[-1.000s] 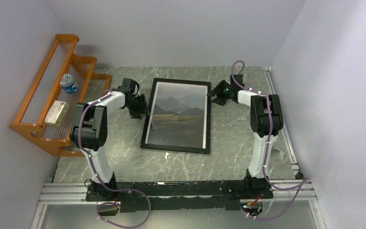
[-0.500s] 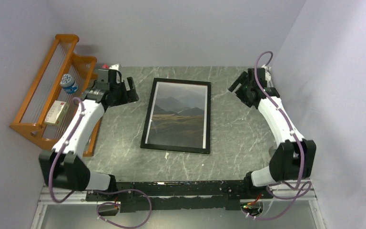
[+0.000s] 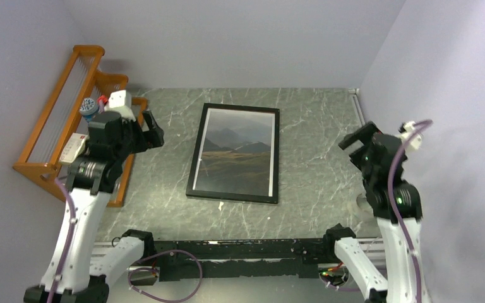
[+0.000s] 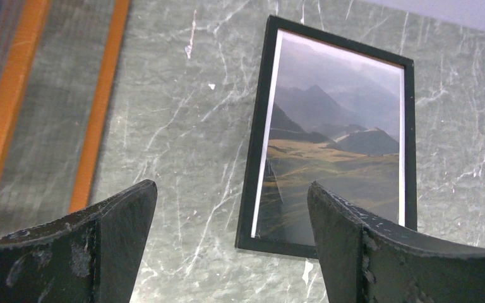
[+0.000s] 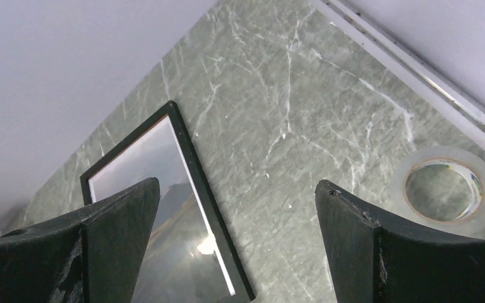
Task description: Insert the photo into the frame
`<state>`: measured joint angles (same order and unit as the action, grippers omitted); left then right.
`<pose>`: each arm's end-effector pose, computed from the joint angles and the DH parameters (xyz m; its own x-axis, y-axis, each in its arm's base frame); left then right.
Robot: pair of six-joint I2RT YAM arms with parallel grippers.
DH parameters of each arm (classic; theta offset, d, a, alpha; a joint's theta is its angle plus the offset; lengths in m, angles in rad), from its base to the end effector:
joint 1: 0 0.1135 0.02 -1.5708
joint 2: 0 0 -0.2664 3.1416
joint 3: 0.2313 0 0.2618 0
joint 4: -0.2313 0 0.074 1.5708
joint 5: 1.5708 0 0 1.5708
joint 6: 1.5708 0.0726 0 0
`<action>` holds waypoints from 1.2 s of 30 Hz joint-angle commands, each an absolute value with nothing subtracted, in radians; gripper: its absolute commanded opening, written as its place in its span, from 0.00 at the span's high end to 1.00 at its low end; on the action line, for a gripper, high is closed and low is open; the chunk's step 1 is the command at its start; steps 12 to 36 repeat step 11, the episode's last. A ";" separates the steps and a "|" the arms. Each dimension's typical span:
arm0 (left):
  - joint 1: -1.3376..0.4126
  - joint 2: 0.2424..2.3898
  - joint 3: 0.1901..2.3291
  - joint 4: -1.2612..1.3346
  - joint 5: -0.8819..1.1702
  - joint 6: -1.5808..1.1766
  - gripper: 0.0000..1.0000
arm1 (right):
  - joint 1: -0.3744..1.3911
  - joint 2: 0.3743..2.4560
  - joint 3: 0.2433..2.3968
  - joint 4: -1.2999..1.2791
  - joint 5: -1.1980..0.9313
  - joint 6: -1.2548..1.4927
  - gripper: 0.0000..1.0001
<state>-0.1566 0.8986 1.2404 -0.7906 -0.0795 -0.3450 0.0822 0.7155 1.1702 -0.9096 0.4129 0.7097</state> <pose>0.2043 -0.0264 0.4004 -0.4320 -0.2731 -0.8595 -0.0651 0.9600 -0.2723 0.1496 -0.0169 0.3924 -0.1471 0.5868 -0.7963 0.5008 0.7384 0.4516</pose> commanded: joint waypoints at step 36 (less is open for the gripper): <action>-0.159 0.663 1.276 -0.977 -0.106 -0.366 0.06 | 0.083 0.584 1.212 -0.997 0.386 0.544 0.01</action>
